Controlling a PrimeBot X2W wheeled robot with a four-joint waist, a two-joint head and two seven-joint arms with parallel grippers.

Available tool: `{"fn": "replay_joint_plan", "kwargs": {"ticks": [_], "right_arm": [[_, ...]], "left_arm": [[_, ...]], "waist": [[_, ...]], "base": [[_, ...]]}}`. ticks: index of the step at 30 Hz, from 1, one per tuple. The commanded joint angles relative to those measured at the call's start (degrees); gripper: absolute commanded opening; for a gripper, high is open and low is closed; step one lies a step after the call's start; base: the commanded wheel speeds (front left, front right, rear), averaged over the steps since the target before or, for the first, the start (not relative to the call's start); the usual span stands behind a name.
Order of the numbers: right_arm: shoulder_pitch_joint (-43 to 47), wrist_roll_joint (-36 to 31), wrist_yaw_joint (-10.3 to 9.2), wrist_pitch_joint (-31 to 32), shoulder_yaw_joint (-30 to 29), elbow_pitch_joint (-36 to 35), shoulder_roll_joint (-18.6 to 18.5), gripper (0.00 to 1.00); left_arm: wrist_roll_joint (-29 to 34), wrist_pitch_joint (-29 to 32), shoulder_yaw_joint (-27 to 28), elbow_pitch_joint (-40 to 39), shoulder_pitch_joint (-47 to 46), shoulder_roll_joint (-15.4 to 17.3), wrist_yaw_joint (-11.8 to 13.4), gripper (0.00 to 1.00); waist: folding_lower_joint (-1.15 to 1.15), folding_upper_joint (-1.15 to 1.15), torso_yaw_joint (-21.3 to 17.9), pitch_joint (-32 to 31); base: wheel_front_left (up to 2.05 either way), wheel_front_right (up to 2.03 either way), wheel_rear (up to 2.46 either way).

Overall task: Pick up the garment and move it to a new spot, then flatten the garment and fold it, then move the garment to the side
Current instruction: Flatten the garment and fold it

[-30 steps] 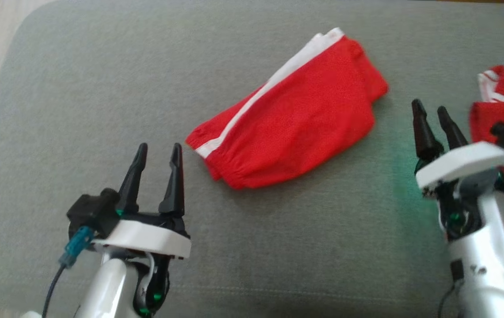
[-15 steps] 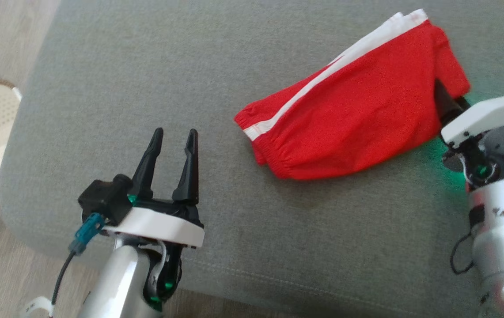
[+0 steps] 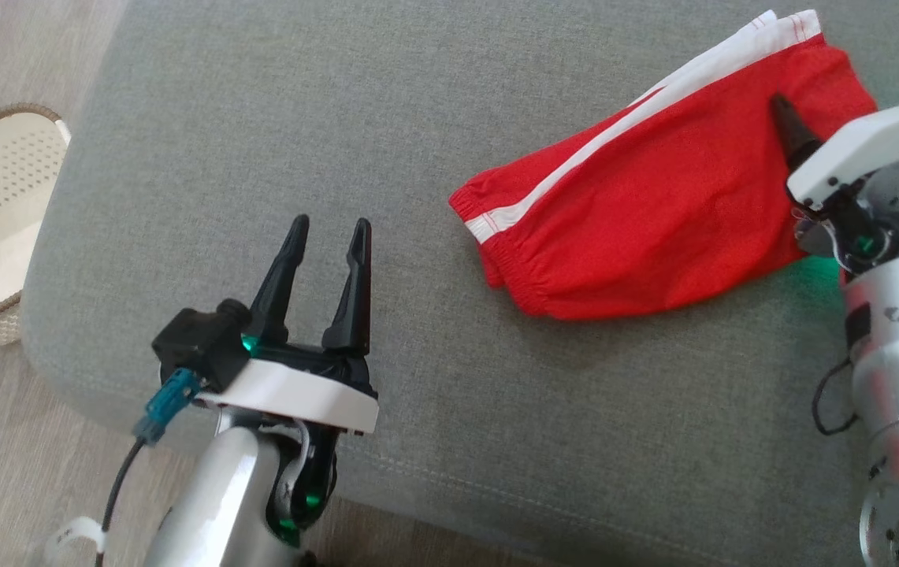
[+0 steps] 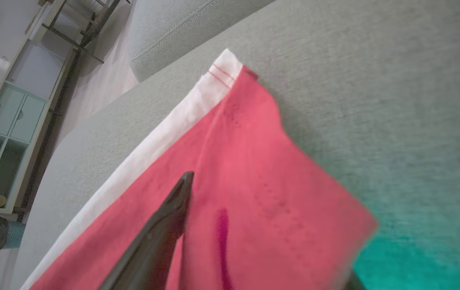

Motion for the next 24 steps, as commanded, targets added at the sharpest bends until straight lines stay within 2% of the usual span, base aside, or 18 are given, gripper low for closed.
{"fn": "replay_joint_plan", "kwargs": {"ticks": [1, 2, 8, 15, 21, 24], "right_arm": [[-0.13, -0.32, -0.05, 0.85, 1.91, 0.44, 1.72, 0.04], [-0.35, -0.4, -0.05, 0.46, 2.26, 0.52, 1.76, 0.0], [-0.51, -0.06, -0.05, -4.68, 3.19, 0.29, 0.94, 0.0], [2.17, 3.0, -0.05, -11.04, 3.59, -2.5, -0.06, 0.0], [7.33, 3.71, -0.05, -16.46, 2.25, -6.34, -0.08, 0.0], [10.78, 3.35, -0.05, -18.69, -0.44, -8.06, 0.85, 0.0]], "left_arm": [[-0.54, -0.29, 1.81, -2.3, -1.88, 0.4, 0.5, 1.0], [-0.56, -0.29, 1.8, -2.28, -1.91, 0.4, 0.56, 1.0], [-0.51, -0.29, 2.11, -2.1, -1.8, 0.4, 0.83, 1.0], [-0.33, -0.29, 2.8, -1.77, -1.55, 0.4, 0.64, 1.0], [0.17, -0.29, 3.69, -1.43, -0.88, 0.4, 0.32, 1.0], [0.44, -0.29, 3.97, -1.22, -0.49, 0.4, 0.0, 1.0]], "waist": [[0.0, 0.0, 0.05, 0.05], [0.0, 0.0, 0.03, 0.04], [0.0, 0.0, -0.81, -0.51], [0.0, 0.0, -3.53, -2.0], [0.0, 0.0, -6.93, -3.95], [0.0, 0.0, -8.54, -5.14]], "base": [[0.0, 0.0, 0.0], [0.0, 0.0, 0.0], [0.0, 0.0, 0.0], [0.0, 0.0, 0.0], [0.0, 0.0, 0.0], [0.0, 0.0, 0.0]]}}
